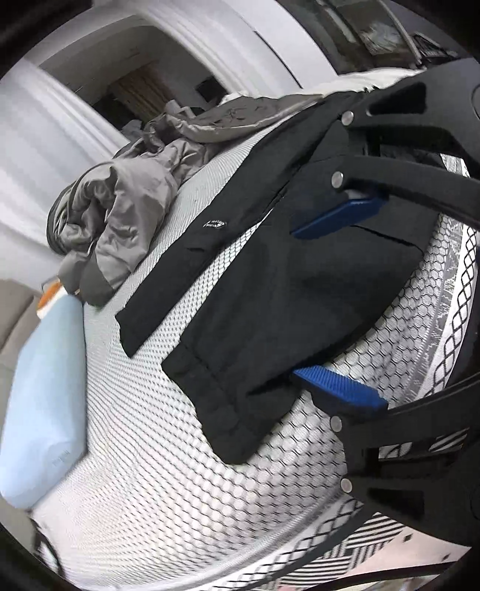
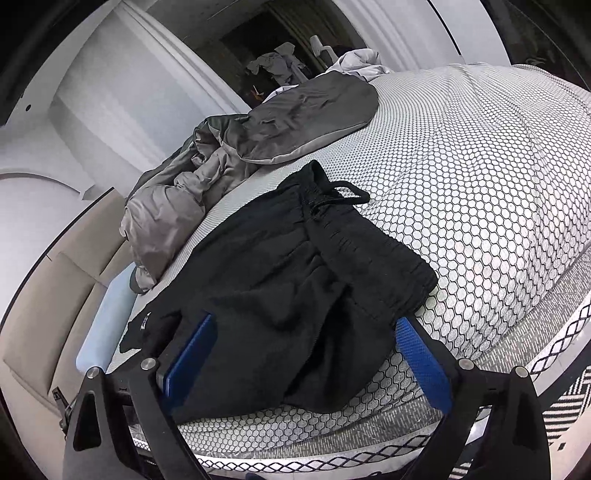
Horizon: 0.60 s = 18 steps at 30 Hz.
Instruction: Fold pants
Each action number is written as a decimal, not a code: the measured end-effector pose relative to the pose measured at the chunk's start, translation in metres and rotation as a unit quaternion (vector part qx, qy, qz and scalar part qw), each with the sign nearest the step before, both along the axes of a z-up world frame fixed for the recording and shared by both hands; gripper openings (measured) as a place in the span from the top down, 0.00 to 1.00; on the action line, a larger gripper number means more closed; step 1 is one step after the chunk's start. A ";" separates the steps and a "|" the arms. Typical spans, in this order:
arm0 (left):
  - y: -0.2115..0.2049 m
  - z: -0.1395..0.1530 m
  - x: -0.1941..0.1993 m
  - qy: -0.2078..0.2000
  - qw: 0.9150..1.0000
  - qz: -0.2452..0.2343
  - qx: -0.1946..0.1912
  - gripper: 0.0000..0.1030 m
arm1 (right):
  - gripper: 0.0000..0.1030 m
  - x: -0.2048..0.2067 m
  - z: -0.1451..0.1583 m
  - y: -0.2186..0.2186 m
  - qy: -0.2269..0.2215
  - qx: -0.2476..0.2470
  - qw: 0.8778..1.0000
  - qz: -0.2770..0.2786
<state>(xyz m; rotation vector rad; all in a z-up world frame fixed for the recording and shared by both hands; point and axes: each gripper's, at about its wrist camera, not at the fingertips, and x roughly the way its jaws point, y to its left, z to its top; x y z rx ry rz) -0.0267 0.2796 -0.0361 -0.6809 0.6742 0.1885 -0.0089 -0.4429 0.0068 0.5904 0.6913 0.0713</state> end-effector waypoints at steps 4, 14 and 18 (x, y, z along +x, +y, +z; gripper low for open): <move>-0.001 -0.017 0.001 0.048 0.999 0.001 -0.023 0.35 | 0.04 0.000 -0.003 0.001 0.007 -0.003 1.000 -0.001; -0.009 -0.019 -0.001 0.033 0.999 -0.010 -0.006 0.35 | 0.04 0.001 -0.010 -0.002 0.014 0.000 1.000 -0.003; 0.011 -0.024 0.025 0.018 0.999 0.016 -0.026 0.43 | 0.04 0.003 -0.010 0.000 0.012 0.001 1.000 -0.002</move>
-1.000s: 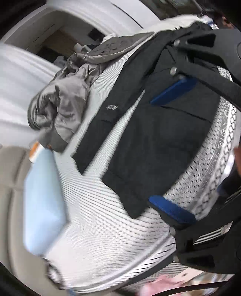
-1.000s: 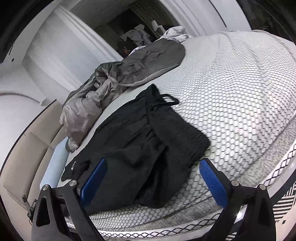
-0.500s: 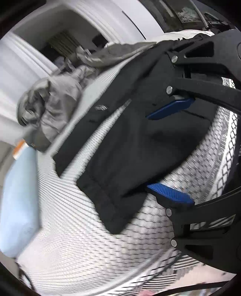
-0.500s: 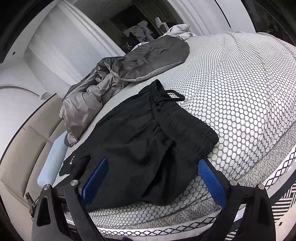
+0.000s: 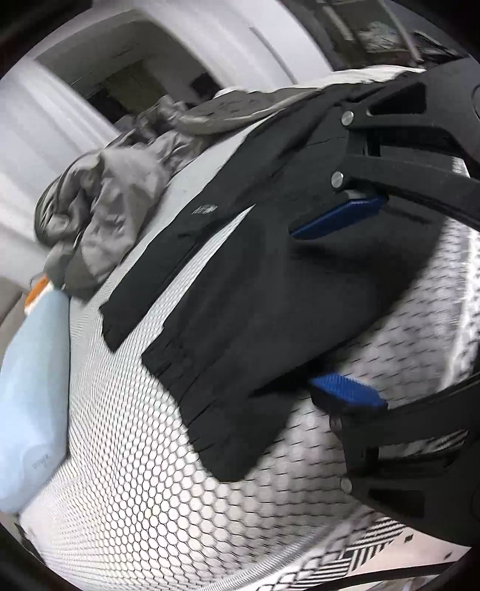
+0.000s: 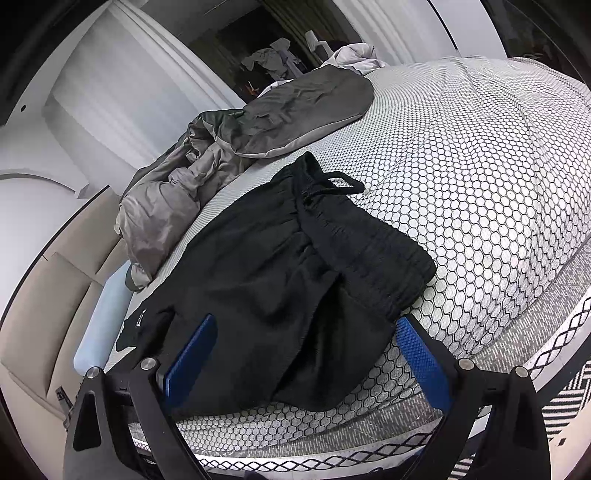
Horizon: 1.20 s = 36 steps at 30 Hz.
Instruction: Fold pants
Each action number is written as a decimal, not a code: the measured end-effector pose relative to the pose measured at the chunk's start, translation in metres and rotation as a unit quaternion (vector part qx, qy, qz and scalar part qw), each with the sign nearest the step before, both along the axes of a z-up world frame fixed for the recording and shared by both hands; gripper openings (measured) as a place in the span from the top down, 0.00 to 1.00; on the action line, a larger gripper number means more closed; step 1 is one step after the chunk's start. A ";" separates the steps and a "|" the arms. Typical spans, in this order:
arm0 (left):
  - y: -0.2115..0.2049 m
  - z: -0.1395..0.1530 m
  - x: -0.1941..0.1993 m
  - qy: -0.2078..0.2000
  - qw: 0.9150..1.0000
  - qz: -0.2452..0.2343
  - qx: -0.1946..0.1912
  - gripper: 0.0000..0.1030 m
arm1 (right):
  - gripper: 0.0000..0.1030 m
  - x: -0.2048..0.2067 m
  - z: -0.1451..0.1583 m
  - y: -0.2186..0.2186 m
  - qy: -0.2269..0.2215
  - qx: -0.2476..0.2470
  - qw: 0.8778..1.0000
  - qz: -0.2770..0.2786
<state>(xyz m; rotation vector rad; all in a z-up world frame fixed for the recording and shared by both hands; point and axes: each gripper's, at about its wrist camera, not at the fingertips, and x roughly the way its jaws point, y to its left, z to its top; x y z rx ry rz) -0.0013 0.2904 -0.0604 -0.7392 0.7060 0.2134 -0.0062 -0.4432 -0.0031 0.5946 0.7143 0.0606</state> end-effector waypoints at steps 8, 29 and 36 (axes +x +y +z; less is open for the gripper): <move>0.012 0.038 -0.002 -0.064 0.995 0.047 0.061 0.96 | 0.04 0.001 -0.003 0.002 0.013 -0.020 1.000 0.001; 0.055 0.006 -0.002 0.023 0.995 0.062 0.076 0.96 | 0.82 0.007 -0.009 -0.002 0.046 -0.036 0.998 0.004; 0.050 0.009 -0.017 0.014 0.997 0.056 0.058 0.47 | 0.30 0.002 -0.013 0.001 0.038 -0.023 0.999 0.012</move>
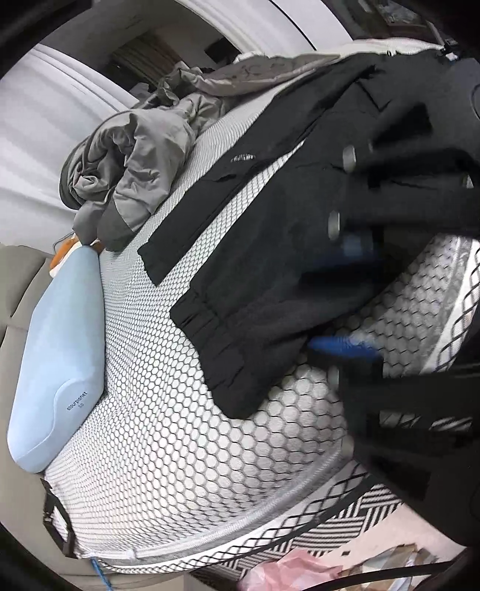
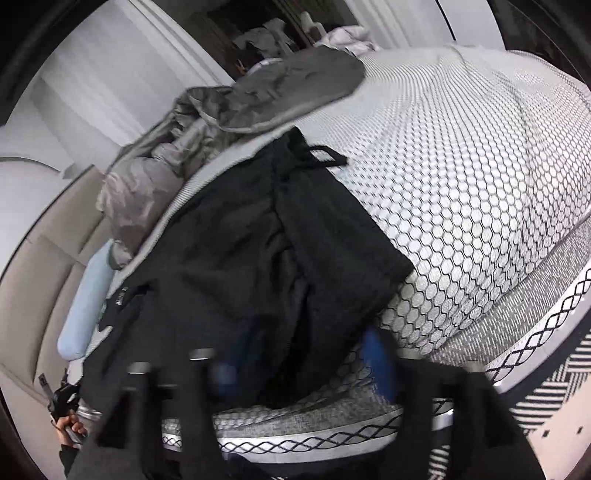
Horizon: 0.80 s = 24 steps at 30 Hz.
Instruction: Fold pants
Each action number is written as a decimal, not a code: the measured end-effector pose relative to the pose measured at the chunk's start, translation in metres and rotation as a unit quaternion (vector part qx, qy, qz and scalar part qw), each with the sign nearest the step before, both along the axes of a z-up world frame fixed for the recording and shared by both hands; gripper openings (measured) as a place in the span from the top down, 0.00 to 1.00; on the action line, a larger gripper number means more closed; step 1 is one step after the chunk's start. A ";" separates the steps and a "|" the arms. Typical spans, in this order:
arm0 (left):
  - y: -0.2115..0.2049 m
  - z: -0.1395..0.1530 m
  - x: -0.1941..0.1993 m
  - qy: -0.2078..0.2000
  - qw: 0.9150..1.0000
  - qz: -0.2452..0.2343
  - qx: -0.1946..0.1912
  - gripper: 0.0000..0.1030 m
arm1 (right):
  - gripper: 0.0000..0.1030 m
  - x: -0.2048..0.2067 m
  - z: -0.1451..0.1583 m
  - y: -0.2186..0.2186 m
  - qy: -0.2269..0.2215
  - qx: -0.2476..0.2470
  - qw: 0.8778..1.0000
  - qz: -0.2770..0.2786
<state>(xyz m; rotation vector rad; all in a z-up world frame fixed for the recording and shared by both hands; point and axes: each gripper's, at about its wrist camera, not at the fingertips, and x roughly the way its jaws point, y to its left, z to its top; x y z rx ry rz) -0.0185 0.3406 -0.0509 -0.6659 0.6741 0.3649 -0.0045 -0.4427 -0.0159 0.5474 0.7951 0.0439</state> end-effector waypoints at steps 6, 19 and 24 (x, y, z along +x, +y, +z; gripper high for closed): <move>-0.010 0.000 0.003 -0.013 1.000 -0.013 -0.004 0.45 | 0.29 -0.003 -0.012 -0.010 0.005 0.042 0.999 -0.006; -0.006 0.012 -0.005 -0.030 0.999 0.013 0.016 0.96 | 0.88 -0.009 -0.003 -0.008 -0.021 0.052 0.998 -0.008; -0.005 0.029 -0.002 -0.043 0.999 0.006 0.026 0.96 | 0.88 -0.012 0.015 -0.004 -0.052 0.045 0.998 -0.009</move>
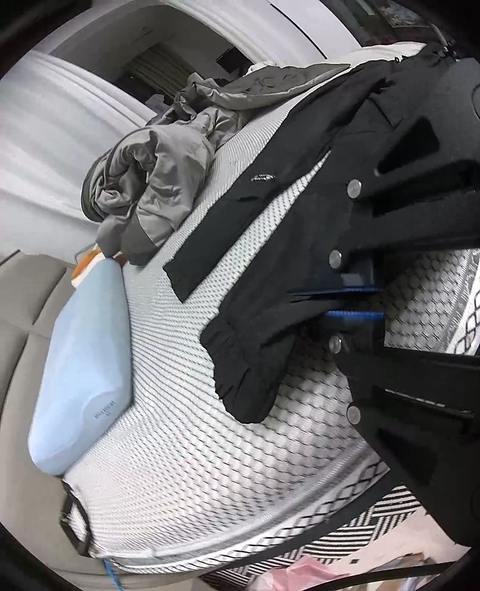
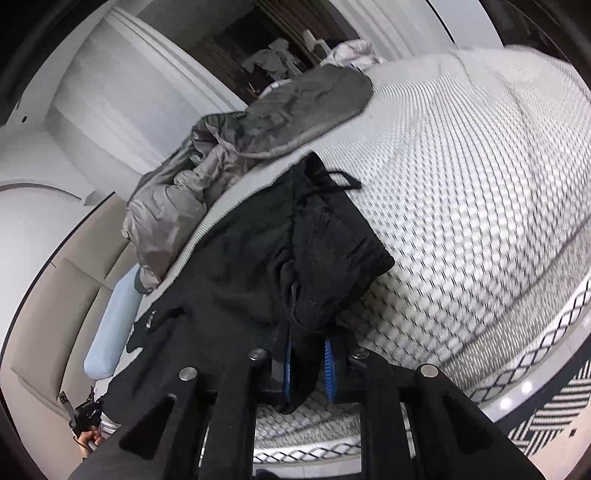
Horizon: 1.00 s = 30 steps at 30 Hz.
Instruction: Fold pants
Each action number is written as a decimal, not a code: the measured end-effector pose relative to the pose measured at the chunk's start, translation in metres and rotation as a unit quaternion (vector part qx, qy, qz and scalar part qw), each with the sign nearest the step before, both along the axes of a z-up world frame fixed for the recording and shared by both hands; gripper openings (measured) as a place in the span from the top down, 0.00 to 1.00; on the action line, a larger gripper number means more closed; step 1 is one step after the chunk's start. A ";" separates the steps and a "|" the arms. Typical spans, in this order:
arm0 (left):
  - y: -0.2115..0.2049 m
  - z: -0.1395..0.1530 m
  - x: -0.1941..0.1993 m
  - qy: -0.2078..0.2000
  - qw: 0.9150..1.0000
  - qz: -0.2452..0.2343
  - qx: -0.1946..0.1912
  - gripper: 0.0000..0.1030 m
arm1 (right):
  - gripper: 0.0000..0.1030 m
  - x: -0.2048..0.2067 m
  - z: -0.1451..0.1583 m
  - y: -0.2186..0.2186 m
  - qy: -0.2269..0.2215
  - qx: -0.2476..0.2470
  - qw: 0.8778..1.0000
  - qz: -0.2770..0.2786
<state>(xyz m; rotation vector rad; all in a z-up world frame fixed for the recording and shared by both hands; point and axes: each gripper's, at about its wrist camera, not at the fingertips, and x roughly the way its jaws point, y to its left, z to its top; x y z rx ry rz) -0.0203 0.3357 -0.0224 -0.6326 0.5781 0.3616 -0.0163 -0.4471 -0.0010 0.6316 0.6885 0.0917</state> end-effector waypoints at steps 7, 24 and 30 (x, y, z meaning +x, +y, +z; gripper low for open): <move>-0.001 0.044 0.030 -0.025 0.999 -0.017 0.035 0.96 | 0.88 0.015 0.041 0.010 -0.065 -0.040 0.997 -0.013; 0.046 0.079 0.269 0.032 0.998 -0.043 0.029 0.95 | 0.88 0.243 0.106 0.038 -0.064 -0.104 0.991 -0.046; 0.061 0.046 0.353 0.061 0.997 -0.037 0.006 0.32 | 0.73 0.335 0.079 0.040 -0.003 -0.136 0.988 -0.069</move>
